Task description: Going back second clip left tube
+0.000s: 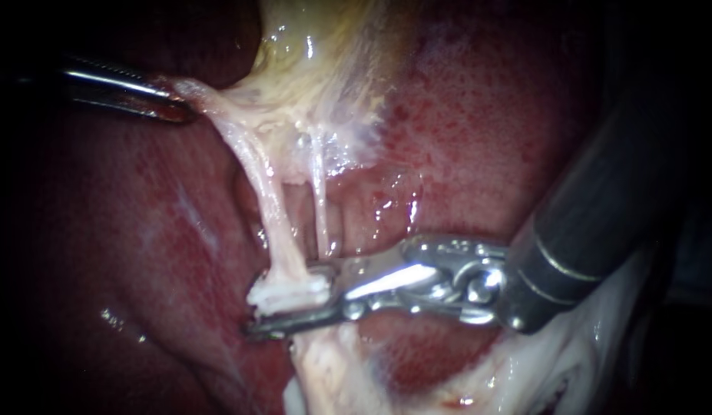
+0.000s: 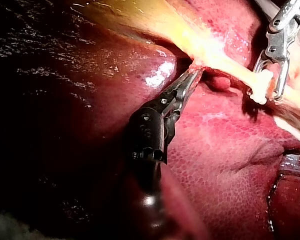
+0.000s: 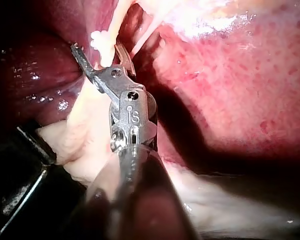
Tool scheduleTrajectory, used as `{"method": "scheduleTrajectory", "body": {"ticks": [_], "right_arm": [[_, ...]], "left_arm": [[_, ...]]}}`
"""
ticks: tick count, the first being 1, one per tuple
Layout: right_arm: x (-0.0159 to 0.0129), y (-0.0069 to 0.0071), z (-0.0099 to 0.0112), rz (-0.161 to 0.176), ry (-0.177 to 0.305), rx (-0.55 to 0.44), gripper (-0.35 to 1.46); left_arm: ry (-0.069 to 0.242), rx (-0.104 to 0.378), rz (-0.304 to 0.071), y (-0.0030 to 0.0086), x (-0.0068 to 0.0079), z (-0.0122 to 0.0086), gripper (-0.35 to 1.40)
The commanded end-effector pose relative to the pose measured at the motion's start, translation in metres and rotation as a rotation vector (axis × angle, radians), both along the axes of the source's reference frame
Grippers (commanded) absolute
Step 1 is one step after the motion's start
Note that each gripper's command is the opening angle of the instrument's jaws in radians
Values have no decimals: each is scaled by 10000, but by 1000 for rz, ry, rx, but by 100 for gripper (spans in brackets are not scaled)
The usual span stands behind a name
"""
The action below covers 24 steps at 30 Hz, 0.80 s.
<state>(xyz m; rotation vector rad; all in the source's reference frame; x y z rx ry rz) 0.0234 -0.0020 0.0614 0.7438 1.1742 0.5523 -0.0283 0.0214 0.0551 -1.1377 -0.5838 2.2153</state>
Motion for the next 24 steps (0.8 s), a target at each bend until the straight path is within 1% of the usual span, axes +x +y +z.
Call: {"method": "scheduleTrajectory", "body": {"ticks": [1, 3, 8, 13, 15, 20, 22, 24], "right_arm": [[-3, 1, 1, 7, -2, -30, 48], [-11, 3, 2, 26, -11, -70, 50], [-34, 9, -5, 25, -7, -125, 50], [-67, 19, -24, 6, 11, -174, 50], [-85, 21, -30, -8, 24, -209, 50], [-124, 25, -43, -20, 39, -287, 50], [-138, 28, -48, -36, 26, -319, 50], [-149, 32, -53, -69, -5, -341, 50]], "left_arm": [[-1, 0, 0, 0, 0, -1, -35], [-1, 0, 0, 0, 0, -1, -35], [-1, 0, 1, 0, 2, -1, -35], [-2, 1, 2, 0, 4, -2, -35], [-2, 1, 2, 0, 4, -2, -35], [-2, 1, 2, 0, 4, -2, -35], [-2, 1, 2, 0, 4, -2, -35], [-2, 0, 2, 0, 4, -1, -35]]}}
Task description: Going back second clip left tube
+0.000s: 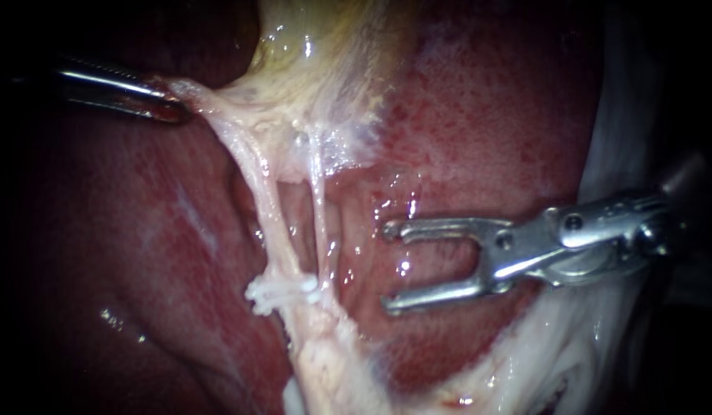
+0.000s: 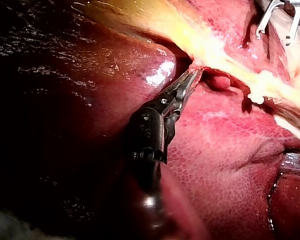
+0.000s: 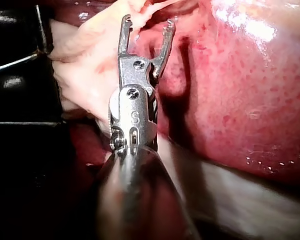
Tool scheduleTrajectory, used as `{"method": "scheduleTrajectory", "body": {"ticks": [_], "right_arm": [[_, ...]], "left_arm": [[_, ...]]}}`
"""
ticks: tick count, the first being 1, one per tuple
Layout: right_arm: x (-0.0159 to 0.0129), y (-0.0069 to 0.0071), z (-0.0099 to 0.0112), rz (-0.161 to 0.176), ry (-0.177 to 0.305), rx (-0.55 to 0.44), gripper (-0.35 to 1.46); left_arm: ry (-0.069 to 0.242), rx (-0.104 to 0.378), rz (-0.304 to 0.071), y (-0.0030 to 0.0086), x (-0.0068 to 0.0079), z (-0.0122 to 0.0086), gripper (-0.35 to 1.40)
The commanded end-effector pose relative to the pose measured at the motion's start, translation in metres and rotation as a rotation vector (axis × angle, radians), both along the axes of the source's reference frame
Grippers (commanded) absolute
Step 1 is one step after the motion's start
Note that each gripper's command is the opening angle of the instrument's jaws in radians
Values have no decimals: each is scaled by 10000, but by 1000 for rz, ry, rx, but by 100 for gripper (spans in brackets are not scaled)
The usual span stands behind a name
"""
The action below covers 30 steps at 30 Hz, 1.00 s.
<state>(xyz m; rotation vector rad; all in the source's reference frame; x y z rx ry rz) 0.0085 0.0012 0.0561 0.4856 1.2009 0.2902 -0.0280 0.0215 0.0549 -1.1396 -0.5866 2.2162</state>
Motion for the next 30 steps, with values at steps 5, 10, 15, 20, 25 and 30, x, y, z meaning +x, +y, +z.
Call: {"method": "scheduleTrajectory", "body": {"ticks": [5, 10, 15, 20, 25, 30], "right_arm": [[-22, 13, -10, -18, -63, -60, 49], [-33, 21, -16, -7, -73, -79, 50], [-36, 21, -16, -4, -75, -80, 50], [-38, 20, -16, -5, -75, -81, 50], [-39, 20, -17, -9, -72, -85, 50], [-39, 19, -17, -13, -70, -90, 50]], "left_arm": [[1, -1, -1, -1, -1, 1, -35], [4, -5, -3, -7, -8, 7, -35], [-1, -5, 5, -15, -20, 24, -35], [-8, -5, 19, -26, -33, 46, -35], [-11, -13, 27, -32, -40, 57, -35], [-12, -11, 28, -30, -39, 55, -35]]}}
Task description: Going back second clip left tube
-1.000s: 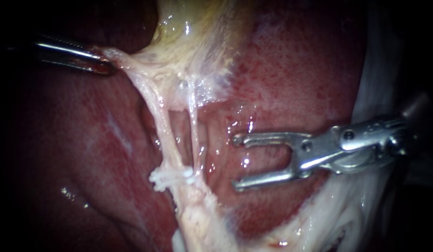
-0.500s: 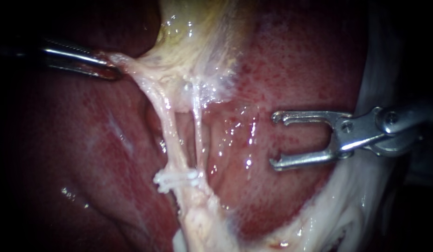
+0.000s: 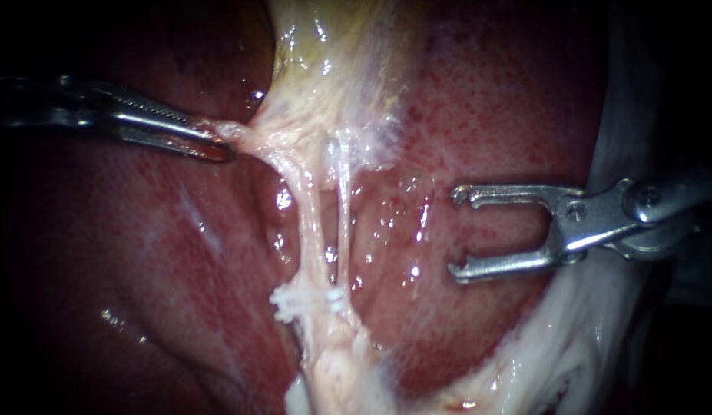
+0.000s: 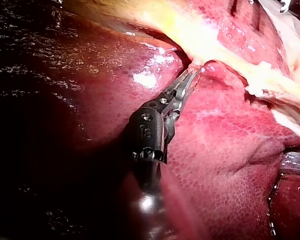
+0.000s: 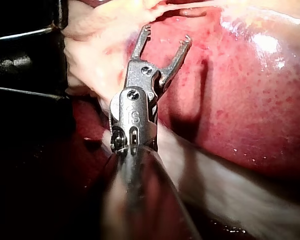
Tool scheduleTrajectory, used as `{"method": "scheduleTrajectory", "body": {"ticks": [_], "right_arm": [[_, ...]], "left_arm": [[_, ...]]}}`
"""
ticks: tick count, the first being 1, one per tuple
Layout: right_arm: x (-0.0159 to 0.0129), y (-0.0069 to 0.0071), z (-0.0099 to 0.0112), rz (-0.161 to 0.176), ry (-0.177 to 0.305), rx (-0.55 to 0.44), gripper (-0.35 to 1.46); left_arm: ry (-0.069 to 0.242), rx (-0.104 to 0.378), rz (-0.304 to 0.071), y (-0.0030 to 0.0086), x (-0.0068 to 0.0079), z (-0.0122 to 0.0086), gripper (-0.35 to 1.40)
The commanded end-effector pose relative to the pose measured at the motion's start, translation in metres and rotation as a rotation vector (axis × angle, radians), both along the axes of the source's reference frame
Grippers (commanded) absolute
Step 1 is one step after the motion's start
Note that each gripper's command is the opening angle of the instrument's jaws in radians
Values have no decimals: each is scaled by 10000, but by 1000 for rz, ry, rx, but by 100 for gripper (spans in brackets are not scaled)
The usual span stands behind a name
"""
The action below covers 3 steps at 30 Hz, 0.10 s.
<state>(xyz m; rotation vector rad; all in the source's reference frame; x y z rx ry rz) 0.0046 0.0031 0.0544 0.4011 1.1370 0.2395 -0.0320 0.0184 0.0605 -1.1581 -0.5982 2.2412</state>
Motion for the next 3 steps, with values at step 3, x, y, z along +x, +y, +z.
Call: {"method": "scheduleTrajectory", "body": {"ticks": [3], "right_arm": [[3, -2, 0, -11, 4, 4, 50]], "left_arm": [[-1, 2, 1, 1, 3, -3, -35]]}}
